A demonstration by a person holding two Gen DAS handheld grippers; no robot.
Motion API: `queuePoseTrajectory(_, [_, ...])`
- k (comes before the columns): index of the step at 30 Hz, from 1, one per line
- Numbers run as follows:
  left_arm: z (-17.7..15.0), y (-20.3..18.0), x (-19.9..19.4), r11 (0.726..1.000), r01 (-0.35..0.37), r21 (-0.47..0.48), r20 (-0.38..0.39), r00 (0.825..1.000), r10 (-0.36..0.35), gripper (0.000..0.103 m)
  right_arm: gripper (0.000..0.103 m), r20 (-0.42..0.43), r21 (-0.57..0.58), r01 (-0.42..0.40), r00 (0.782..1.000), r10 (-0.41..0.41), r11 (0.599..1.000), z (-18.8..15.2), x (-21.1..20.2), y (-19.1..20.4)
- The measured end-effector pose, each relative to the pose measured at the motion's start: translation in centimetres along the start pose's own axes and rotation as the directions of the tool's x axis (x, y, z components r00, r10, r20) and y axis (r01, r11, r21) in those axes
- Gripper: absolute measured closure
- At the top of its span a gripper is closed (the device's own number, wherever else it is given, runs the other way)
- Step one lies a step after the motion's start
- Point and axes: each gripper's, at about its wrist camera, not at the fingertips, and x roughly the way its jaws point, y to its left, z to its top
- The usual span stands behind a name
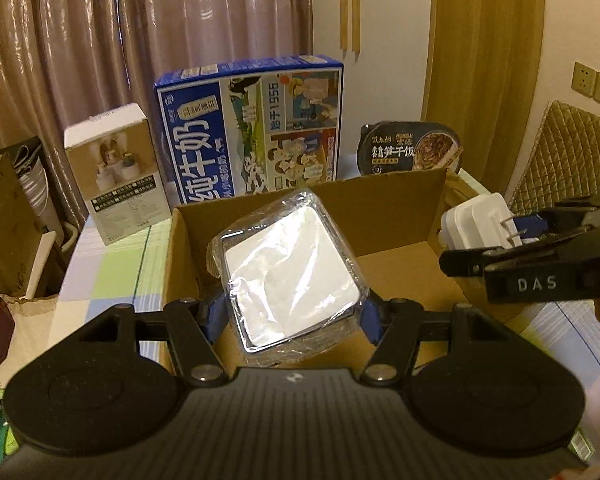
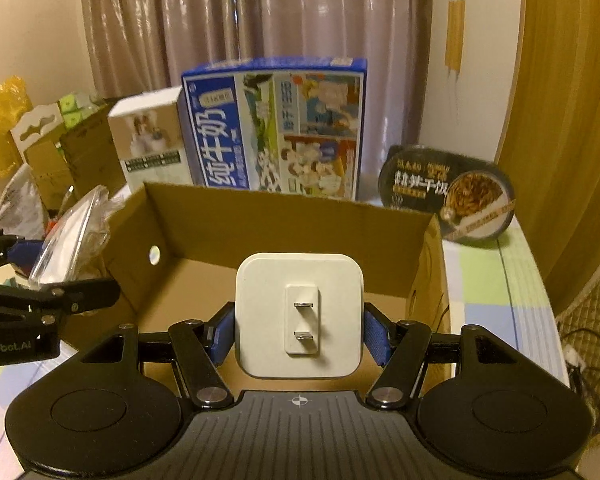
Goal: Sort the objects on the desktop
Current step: 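Carry both items over the cardboard box while the left gripper releases the package inside, then lower the white plug adapter into the cardboard box and open the right gripper, then move both grippers back over the remaining items on the table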
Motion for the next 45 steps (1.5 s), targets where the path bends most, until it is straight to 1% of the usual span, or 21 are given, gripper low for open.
queuePoseTrajectory(2, [-0.2, -0.1, 0.8, 1.0, 0.0, -0.005, -0.012, 1.0, 0.0, 0.042, 0.041, -0.012, 0.004, 0.002, 1.0, -0.002, 1.0, -0.3, 0.6, -0.1])
queuePoseTrajectory(5, [-0.3, -0.3, 1.7, 1.0, 0.003, -0.002, -0.016, 1.0, -0.004, 0.025, 0.041, -0.025, 0.007, 0.0, 1.0, 0.0, 1.0, -0.6, 1.1, -0.2])
queuePoseTrajectory(7, [-0.3, -0.5, 1.7, 1.0, -0.006, 0.011, -0.003, 1.0, 0.006, 0.025, 0.041, -0.03, 0.007, 0.001, 1.0, -0.001, 1.0, -0.8, 1.3, -0.3])
queuePoseTrajectory(15, [0.0, 0.5, -0.2, 1.0, -0.027, -0.003, 0.025, 0.999, 0.027, 0.025, 0.041, -0.03, 0.012, 0.006, 1.0, -0.006, 1.0, -0.7, 1.3, -0.5])
queuePoseTrajectory(18, [-0.1, 1.0, -1.0, 0.999, -0.036, -0.015, 0.036, 0.999, 0.036, 0.025, 0.041, -0.013, 0.018, -0.012, 1.0, 0.012, 1.0, -0.5, 1.1, -0.4])
queuePoseTrajectory(20, [-0.3, 1.3, -1.5, 0.999, -0.043, -0.023, 0.044, 0.998, 0.044, 0.025, 0.029, 0.004, 0.021, -0.018, 1.0, 0.018, 1.0, -0.4, 0.7, -0.4])
queuePoseTrajectory(21, [-0.5, 1.4, -1.9, 0.999, -0.047, -0.028, 0.047, 0.998, 0.048, 0.025, 0.02, 0.02, 0.024, -0.017, 1.0, 0.017, 1.0, -0.4, 0.3, -0.4])
queuePoseTrajectory(22, [-0.6, 1.5, -2.2, 0.998, -0.051, -0.033, 0.052, 0.997, 0.053, 0.025, 0.019, 0.032, 0.024, -0.014, 0.999, 0.014, 1.0, -0.3, -0.1, -0.4])
queuePoseTrajectory(26, [-1.5, 1.9, -4.0, 0.996, -0.061, -0.061, 0.062, 0.996, 0.065, 0.025, 0.018, 0.066, 0.038, -0.001, 0.998, -0.002, 0.999, -0.3, -2.1, -0.8])
queuePoseTrajectory(31, [-3.1, 2.1, -7.0, 0.992, -0.072, -0.102, 0.063, 0.995, 0.078, 0.025, 0.017, 0.112, 0.055, 0.015, 0.993, -0.021, 0.998, -1.0, -6.2, -1.6])
queuePoseTrajectory(35, [-4.8, 2.0, -9.6, 0.989, -0.088, -0.117, 0.059, 0.994, 0.095, 0.023, 0.013, 0.136, 0.078, 0.009, 0.991, -0.019, 0.997, -2.9, -9.9, -1.6])
queuePoseTrajectory(37, [-6.0, 1.8, -10.9, 0.987, -0.093, -0.128, 0.051, 0.994, 0.1, 0.022, 0.009, 0.141, 0.079, 0.005, 0.99, -0.017, 0.997, -4.2, -11.6, -1.2])
queuePoseTrajectory(41, [-8.3, 1.2, -13.6, 0.986, -0.113, -0.123, 0.031, 0.993, 0.117, 0.02, 0.005, 0.143, 0.089, 0.007, 0.99, -0.02, 0.996, -7.8, -14.8, -0.3])
queuePoseTrajectory(45, [-10.9, 0.6, -16.5, 0.983, -0.12, -0.137, 0.017, 0.992, 0.124, 0.018, 0.003, 0.105, 0.152, 0.0, 0.994, -0.016, 0.988, -12.4, -17.1, 0.1])
